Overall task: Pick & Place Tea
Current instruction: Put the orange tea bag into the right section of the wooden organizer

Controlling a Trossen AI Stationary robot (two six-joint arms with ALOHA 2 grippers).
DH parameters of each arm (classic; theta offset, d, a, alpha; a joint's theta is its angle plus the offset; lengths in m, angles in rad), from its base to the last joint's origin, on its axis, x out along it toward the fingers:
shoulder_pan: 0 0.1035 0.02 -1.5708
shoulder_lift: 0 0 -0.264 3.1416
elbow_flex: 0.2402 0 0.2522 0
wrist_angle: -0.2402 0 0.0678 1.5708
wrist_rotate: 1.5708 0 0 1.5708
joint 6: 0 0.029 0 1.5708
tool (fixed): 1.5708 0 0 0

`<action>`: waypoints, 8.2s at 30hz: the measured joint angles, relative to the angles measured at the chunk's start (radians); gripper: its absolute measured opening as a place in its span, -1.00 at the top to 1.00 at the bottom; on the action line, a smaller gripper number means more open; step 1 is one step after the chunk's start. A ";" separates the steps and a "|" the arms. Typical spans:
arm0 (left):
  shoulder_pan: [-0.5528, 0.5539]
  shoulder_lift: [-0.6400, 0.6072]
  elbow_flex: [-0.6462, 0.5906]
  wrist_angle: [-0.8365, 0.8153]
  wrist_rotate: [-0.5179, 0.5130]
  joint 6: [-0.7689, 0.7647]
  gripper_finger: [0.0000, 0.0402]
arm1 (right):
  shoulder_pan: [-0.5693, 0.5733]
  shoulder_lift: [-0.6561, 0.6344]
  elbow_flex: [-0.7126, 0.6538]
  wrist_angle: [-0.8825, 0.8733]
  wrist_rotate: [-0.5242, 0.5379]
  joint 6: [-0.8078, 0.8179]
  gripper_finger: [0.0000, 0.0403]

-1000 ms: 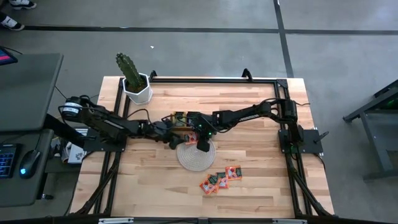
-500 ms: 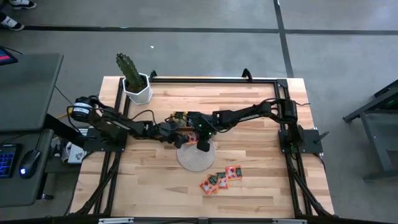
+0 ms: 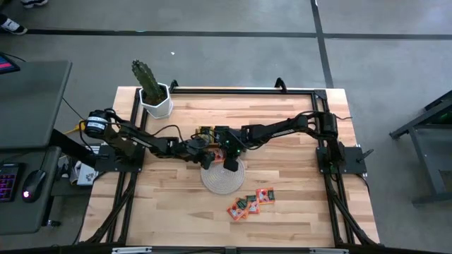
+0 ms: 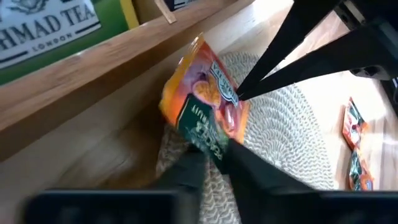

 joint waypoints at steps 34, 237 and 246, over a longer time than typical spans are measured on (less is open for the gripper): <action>0.000 -0.060 0.056 0.016 0.175 0.346 1.00 | -0.047 -0.667 0.000 -0.244 0.148 -0.067 0.99; 0.164 -0.590 0.117 -0.167 0.206 0.845 0.11 | -0.261 -0.422 -0.813 1.141 0.365 0.334 0.09; 0.163 -0.590 0.118 -0.214 0.234 0.844 0.11 | -0.330 -0.625 -0.813 0.947 0.154 0.306 0.17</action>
